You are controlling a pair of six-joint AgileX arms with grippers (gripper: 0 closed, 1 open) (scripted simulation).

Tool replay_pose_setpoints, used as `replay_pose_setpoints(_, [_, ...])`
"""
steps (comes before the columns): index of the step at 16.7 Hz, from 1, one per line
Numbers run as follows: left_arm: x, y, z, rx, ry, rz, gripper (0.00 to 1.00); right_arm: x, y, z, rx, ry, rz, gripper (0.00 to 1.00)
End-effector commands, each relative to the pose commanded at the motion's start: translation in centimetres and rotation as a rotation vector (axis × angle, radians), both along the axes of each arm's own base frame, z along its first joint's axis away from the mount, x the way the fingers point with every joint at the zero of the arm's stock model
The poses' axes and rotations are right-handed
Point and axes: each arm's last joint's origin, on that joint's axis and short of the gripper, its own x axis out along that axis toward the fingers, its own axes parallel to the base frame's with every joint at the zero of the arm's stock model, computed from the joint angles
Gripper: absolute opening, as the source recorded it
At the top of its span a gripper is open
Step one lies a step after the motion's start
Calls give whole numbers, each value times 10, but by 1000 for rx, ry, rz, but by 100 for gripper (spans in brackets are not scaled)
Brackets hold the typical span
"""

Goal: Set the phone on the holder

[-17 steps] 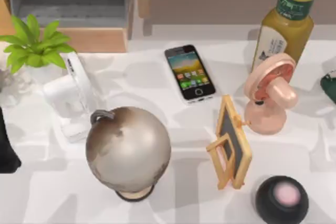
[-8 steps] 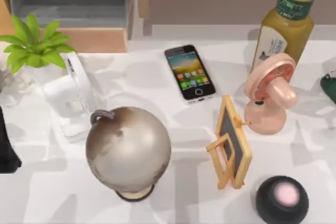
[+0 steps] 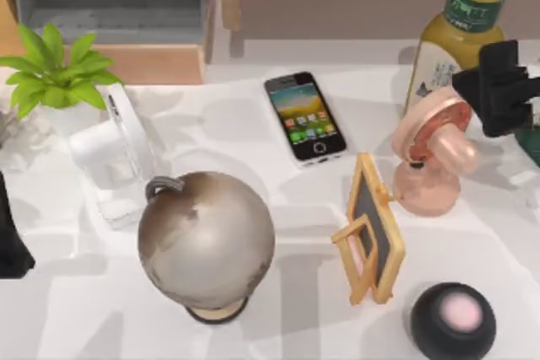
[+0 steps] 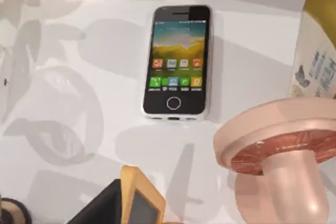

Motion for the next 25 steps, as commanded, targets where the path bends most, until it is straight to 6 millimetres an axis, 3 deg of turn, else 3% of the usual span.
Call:
replay_pose_setpoints(2, [0, 0, 0, 0, 0, 0, 100, 42, 35, 1, -55, 163, 42, 100])
replay_pose_setpoints(4, [0, 0, 0, 0, 0, 0, 100, 82, 73, -11, -119, 307, 70, 100])
replay_pose_setpoints(7, [0, 0, 0, 0, 0, 0, 100, 134, 124, -47, -218, 478, 84, 100])
replay_pose_setpoints(10, [0, 0, 0, 0, 0, 0, 100, 175, 159, -93, -303, 582, 63, 100])
replay_pose_setpoints(13, [0, 0, 0, 0, 0, 0, 100, 206, 175, -128, -350, 610, 24, 100])
replay_pose_setpoints(16, [0, 0, 0, 0, 0, 0, 100, 226, 181, -146, -363, 587, -12, 100])
replay_pose_setpoints(19, [0, 0, 0, 0, 0, 0, 100, 236, 182, -150, -360, 559, -33, 100])
replay_pose_setpoints(25, [0, 0, 0, 0, 0, 0, 100, 235, 184, -152, -360, 557, -29, 100])
